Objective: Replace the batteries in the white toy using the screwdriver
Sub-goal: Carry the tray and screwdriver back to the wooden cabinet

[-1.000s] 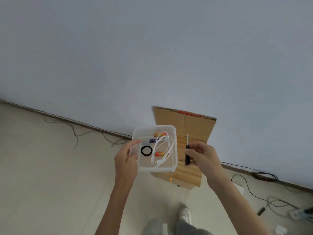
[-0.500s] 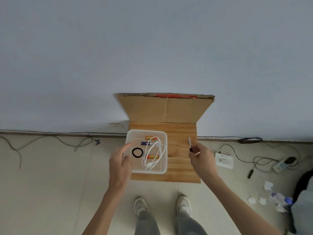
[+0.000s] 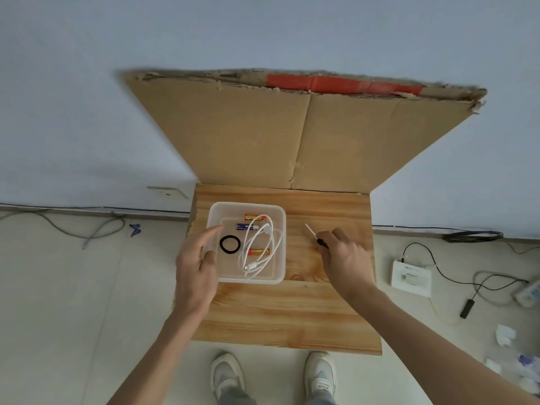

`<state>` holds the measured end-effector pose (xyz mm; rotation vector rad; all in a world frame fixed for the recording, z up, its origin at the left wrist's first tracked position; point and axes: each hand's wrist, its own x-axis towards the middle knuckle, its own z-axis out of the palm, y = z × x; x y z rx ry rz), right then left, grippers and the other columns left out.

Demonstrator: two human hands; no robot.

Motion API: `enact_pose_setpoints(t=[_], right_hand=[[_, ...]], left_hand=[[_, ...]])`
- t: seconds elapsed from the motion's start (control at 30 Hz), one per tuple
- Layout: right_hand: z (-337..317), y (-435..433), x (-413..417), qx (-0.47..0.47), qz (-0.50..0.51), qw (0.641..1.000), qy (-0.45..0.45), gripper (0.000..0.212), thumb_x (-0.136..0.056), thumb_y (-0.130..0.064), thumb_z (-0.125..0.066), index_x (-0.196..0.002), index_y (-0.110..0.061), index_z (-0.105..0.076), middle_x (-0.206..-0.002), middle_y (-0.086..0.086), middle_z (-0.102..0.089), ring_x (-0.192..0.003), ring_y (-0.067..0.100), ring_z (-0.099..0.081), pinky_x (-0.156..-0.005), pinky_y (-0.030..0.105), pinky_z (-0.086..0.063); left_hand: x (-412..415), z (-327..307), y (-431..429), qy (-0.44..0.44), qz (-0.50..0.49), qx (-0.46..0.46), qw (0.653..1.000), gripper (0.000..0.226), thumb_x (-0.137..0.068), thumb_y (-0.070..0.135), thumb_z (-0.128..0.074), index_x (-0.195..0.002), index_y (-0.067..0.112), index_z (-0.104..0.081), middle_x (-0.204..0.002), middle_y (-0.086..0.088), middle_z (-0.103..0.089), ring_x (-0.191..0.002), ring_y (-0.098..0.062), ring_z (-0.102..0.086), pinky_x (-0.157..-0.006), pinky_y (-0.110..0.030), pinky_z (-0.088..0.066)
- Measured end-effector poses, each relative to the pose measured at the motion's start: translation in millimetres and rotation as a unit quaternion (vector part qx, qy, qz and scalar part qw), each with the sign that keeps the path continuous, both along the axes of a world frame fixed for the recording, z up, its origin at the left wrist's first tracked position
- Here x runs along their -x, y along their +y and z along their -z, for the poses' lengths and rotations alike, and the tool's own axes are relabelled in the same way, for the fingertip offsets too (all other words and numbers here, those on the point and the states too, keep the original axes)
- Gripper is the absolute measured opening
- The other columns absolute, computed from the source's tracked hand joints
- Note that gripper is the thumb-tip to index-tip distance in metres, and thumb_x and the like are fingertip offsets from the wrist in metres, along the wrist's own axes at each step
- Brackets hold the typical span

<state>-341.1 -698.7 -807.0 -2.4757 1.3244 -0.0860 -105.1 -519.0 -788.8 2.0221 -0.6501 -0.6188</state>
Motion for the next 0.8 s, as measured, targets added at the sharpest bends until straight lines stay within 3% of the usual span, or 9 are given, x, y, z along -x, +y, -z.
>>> enact_pose_setpoints(t=[0.13,0.4,0.6,0.8], right_hand=[[11,-3,4,0.003,-0.011,1.0,0.009,0.018,-0.096,-0.009,-0.07,-0.112,-0.016,-0.073,-0.092,-0.002,-0.062,-0.07,0.025,-0.062,-0.051,0.033,-0.048],[18,-1,8,0.028,-0.021,0.999,0.008,0.013,-0.099,-0.015,-0.067,-0.111,-0.013,-0.072,-0.097,0.003,-0.064,-0.077,0.03,-0.066,-0.057,0.035,-0.051],[21,8,11,0.03,-0.023,0.999,0.022,0.017,-0.104,-0.02,-0.058,-0.117,-0.013,-0.065,-0.105,0.005,-0.058,-0.089,0.029,-0.06,-0.049,0.038,-0.052],[13,16,14,0.008,-0.007,0.999,0.05,0.031,-0.102,-0.021,-0.063,-0.133,-0.017,-0.059,-0.116,0.004,-0.055,-0.101,0.027,-0.059,-0.06,0.039,-0.058]], left_hand=[[3,18,0,-0.01,0.017,0.0,1.0,0.062,-0.097,-0.015,-0.05,-0.139,0.026,-0.069,-0.14,0.017,-0.067,-0.137,-0.007,-0.058,-0.119,-0.05,-0.048],[16,36,6,-0.031,0.003,-0.036,0.999,0.063,-0.099,-0.012,-0.054,-0.146,0.029,-0.063,-0.146,0.019,-0.063,-0.142,-0.004,-0.053,-0.122,-0.048,-0.045],[21,40,10,-0.036,0.002,-0.082,0.996,0.07,-0.102,-0.007,-0.055,-0.152,0.043,-0.052,-0.149,0.019,-0.057,-0.143,-0.004,-0.049,-0.121,-0.042,-0.047],[17,3,10,-0.055,0.044,-0.125,0.99,0.06,-0.105,0.015,-0.064,-0.158,0.037,-0.047,-0.155,0.013,-0.053,-0.147,-0.012,-0.047,-0.122,-0.042,-0.043]])
